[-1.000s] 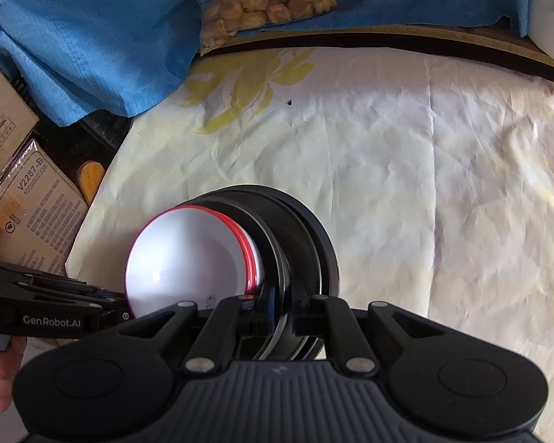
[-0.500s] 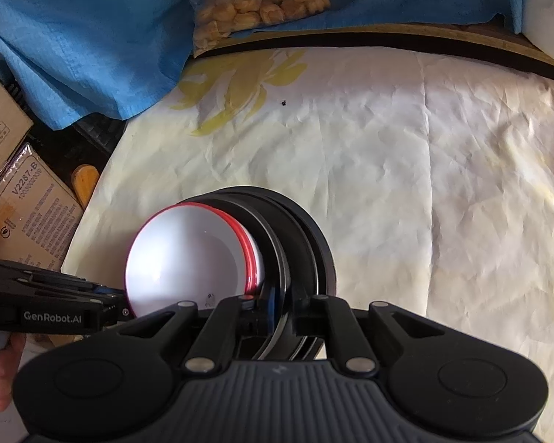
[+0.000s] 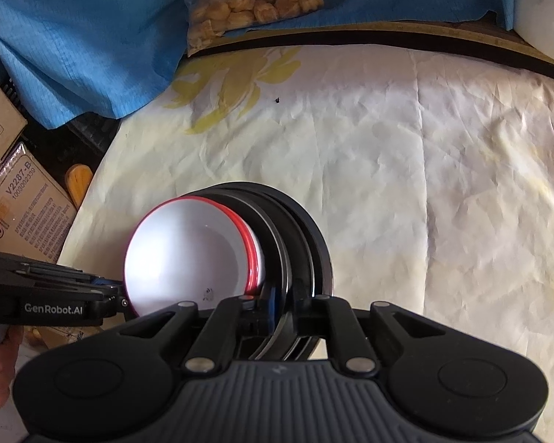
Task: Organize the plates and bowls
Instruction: 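Lower the steel bowl onto the plate stack with the left tool while the right tool guides it, then open the left tool off the steel bowl while the right tool opens and withdraws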
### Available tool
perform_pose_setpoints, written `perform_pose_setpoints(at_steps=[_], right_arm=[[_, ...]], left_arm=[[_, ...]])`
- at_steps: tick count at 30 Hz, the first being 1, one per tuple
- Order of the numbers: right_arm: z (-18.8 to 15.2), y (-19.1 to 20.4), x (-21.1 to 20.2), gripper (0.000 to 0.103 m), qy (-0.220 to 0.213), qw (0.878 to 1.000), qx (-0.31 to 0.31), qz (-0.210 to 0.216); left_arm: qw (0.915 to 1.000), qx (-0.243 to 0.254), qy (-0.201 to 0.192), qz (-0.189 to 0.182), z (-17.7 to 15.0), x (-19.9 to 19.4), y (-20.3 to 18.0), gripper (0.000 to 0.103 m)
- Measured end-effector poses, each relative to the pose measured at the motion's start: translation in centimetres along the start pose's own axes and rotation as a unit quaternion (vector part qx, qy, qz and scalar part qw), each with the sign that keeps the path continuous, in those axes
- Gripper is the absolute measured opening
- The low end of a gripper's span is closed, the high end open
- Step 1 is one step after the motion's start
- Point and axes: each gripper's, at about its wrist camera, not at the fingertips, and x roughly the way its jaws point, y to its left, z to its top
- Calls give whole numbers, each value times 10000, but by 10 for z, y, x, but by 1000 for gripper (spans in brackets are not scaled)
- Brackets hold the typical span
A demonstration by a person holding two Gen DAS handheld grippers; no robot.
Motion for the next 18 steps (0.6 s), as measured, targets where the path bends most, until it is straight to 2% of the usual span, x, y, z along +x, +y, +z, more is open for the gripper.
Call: perform_pose_setpoints(at_steps=[6, 18], right_arm=[[-2, 0, 0, 12, -10, 10000, 6, -22], [-5, 2, -4, 12, -155, 9998, -32, -139]], left_arm=[[9993, 290, -38, 244, 0, -1, -10, 14], [9993, 266, -105, 256, -1, -5, -9, 16]])
